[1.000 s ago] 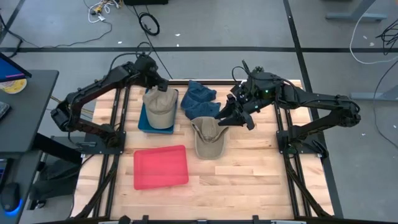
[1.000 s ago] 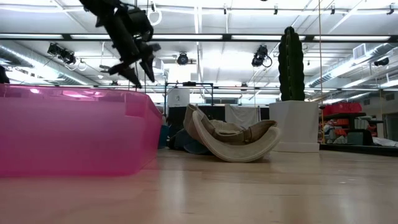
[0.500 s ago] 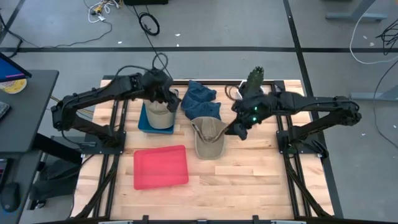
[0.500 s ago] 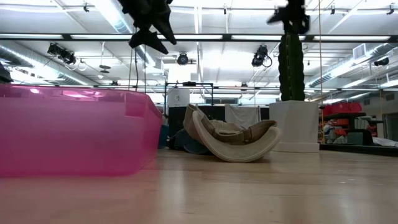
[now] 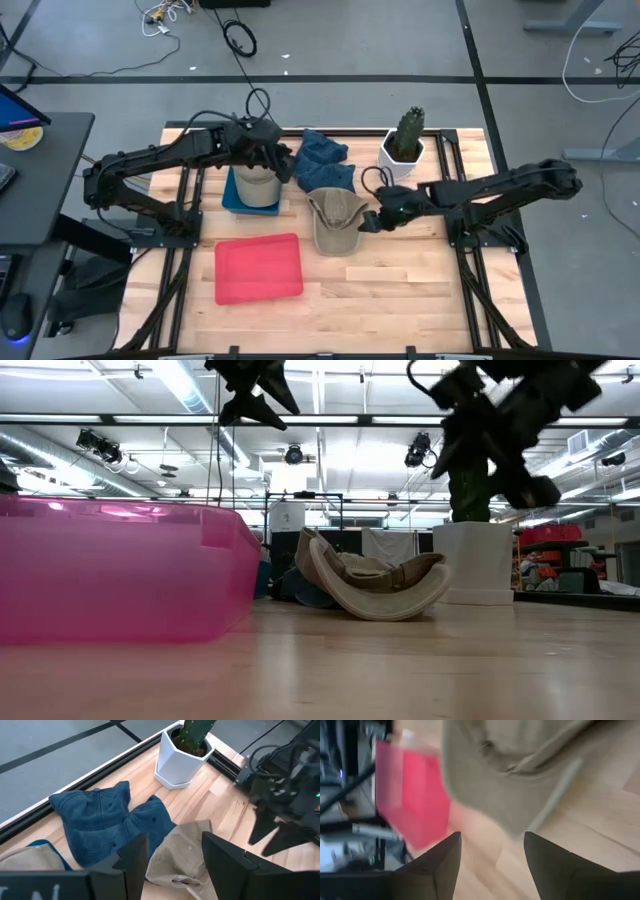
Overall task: Pick & Place hat
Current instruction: Put the brown cap into the blue bin
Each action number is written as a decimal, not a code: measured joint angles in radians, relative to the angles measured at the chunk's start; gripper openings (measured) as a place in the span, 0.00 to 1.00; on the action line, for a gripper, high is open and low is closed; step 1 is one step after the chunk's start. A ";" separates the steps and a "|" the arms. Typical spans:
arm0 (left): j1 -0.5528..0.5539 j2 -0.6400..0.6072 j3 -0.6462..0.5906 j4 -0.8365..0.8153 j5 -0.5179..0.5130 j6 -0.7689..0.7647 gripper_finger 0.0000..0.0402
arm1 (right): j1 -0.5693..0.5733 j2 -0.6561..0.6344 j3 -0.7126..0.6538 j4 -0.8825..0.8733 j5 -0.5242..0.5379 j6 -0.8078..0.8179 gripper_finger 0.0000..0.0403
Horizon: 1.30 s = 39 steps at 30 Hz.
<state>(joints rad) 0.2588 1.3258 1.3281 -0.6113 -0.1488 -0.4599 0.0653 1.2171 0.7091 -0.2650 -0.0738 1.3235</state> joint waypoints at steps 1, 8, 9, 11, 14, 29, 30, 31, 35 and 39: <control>0.000 0.000 0.000 0.000 0.000 0.000 0.47 | 0.009 0.000 -0.029 0.032 0.028 0.030 0.54; 0.000 0.000 0.000 0.000 0.000 0.016 0.47 | 0.057 0.006 -0.149 0.091 0.203 0.183 0.55; 0.000 0.000 0.000 0.001 0.000 0.027 0.47 | 0.060 0.010 -0.162 0.115 0.214 0.196 0.55; 0.000 0.000 0.000 0.003 0.000 0.049 0.47 | 0.066 0.024 -0.174 0.161 0.234 0.212 0.54; 0.000 0.000 0.000 0.003 0.001 0.054 0.47 | 0.074 0.055 -0.174 0.193 0.256 0.220 0.55; 0.000 0.000 0.000 0.010 0.001 0.080 0.47 | 0.088 0.278 -0.174 0.415 0.252 0.262 0.52; 0.000 0.000 -0.001 0.010 0.001 0.080 0.47 | 0.091 0.287 -0.174 0.416 0.253 0.261 0.51; 0.000 0.000 -0.001 0.010 0.001 0.080 0.47 | 0.093 0.294 -0.174 0.415 0.255 0.261 0.49; 0.000 0.000 -0.001 0.010 0.001 0.080 0.47 | 0.099 0.301 -0.174 0.428 0.259 0.246 0.35; 0.000 0.000 -0.001 0.010 0.001 0.081 0.47 | 0.098 0.301 -0.174 0.463 0.264 0.197 0.12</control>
<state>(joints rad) 0.2592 1.3258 1.3273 -0.6010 -0.1478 -0.3790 0.1635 1.5179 0.5354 0.1980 0.1902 1.5201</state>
